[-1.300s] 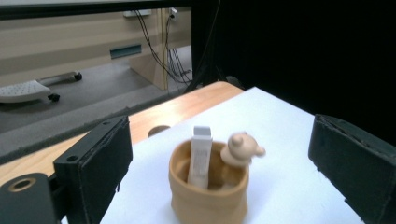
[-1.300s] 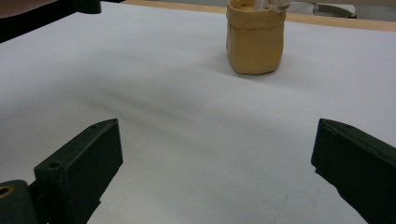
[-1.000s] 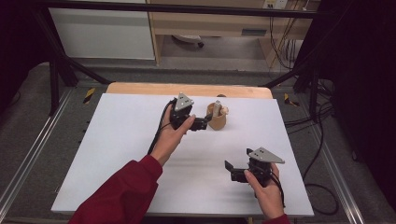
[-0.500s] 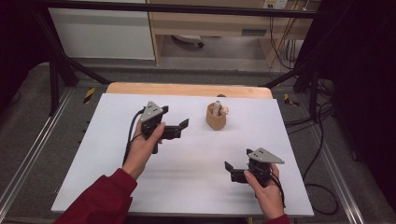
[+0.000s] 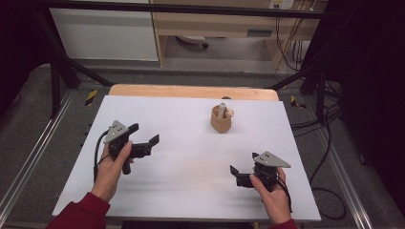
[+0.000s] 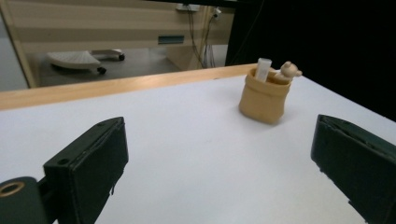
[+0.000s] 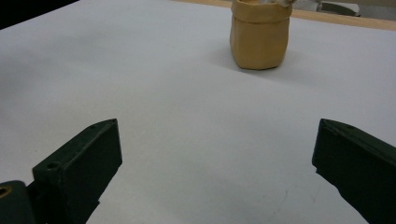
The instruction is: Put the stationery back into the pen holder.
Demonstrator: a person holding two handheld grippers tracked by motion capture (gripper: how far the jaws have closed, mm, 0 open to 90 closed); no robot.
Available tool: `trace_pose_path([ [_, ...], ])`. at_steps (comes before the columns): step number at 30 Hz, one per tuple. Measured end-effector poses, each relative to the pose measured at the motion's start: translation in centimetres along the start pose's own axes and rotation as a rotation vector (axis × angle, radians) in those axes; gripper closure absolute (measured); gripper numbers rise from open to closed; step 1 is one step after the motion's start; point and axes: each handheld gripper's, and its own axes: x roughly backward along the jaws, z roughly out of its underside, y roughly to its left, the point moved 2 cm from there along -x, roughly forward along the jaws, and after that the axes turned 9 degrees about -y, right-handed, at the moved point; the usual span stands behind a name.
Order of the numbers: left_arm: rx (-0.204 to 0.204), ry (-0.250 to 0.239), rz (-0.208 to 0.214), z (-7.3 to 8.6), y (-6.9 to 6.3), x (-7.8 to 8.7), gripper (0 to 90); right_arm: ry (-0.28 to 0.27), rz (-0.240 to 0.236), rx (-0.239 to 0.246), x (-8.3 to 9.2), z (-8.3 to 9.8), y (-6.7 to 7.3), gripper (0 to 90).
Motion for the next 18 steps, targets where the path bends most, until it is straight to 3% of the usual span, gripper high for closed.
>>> trace_pose_path([
  [5, 0.025, 0.011, -0.037, 1.4, 1.2, 2.3, 4.5, -0.001, 0.006, 0.005, 0.0, 0.0, -0.1, 2.0],
  [7, 0.017, 0.013, -0.048, 2.0, 1.3, 3.1, 4.5, -0.002, 0.010, 0.015, 0.0, 0.1, -0.2, 2.1],
  [14, -0.016, 0.087, -0.056, 5.0, 0.6, 5.2, 5.3, -0.002, 0.041, 0.012, 0.4, 0.2, -1.1, 2.3],
  [18, -0.013, 0.079, -0.066, 5.1, 0.3, 6.0, 5.2, 0.041, 0.098, -0.003, 0.6, 0.6, -2.5, 2.5],
])
